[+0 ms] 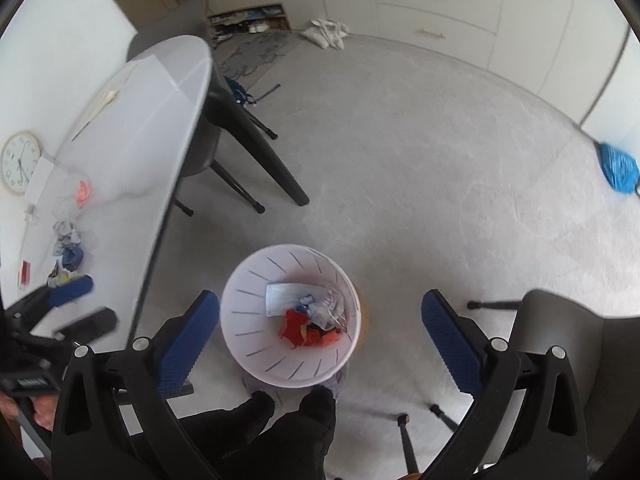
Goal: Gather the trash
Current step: 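Move both tools back over the table toward the remaining trash, then grasp the crumpled white tissue with the left tool while the right tool grasps the blue-yellow sticky notes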
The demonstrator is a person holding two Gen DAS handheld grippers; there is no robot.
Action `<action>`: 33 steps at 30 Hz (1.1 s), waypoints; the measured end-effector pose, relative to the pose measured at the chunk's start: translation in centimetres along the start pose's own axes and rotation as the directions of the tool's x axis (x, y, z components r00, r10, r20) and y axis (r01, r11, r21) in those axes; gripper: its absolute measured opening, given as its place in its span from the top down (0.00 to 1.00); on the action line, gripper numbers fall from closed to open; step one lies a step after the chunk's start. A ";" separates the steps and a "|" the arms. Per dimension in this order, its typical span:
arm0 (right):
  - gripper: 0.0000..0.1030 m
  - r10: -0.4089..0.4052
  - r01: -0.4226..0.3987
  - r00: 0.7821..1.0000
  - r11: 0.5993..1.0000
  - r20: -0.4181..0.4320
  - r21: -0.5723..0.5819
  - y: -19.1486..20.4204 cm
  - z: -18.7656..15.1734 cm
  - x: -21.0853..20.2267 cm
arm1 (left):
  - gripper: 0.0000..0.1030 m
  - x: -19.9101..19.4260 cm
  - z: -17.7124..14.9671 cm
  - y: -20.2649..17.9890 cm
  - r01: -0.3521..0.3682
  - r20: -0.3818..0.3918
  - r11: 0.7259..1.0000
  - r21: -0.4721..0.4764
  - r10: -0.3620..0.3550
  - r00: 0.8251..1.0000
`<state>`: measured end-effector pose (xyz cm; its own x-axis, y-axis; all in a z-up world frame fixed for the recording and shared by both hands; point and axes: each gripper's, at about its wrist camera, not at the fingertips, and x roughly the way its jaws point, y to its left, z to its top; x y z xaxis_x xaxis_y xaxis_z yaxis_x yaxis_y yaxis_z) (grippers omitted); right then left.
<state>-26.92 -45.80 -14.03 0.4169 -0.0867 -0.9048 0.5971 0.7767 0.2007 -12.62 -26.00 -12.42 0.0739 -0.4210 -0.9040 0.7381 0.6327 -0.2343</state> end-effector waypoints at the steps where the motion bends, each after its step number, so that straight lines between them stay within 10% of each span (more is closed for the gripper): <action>1: 0.03 0.005 -0.005 1.000 1.000 0.013 -0.030 1.3 0.4 -0.6 | 0.07 -1.9 0.0 1.1 -0.029 0.039 0.999 -0.028 0.030 0.999; 14: 0.02 0.223 -0.206 0.975 0.893 -0.004 -0.399 22.4 1.5 -1.6 | 0.08 -13.8 -7.0 18.5 -0.285 0.118 0.876 -0.389 0.354 0.928; 22: 0.02 0.269 -0.281 0.959 0.834 -0.095 -0.476 31.5 -0.3 0.6 | 0.08 -13.8 -10.4 25.0 -0.260 0.092 0.810 -0.526 0.359 0.929; 33: 0.02 0.233 -0.281 0.960 0.838 -0.158 -0.468 32.9 -1.4 2.4 | 0.23 -7.9 -9.9 30.4 -0.204 0.038 0.773 -0.600 0.282 0.959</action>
<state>-7.22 -19.65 -10.13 0.4310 0.1963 -0.8807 0.0622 0.9673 0.2461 2.59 3.02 -15.93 0.3049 -0.2500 -0.9190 0.1531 0.9652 -0.2118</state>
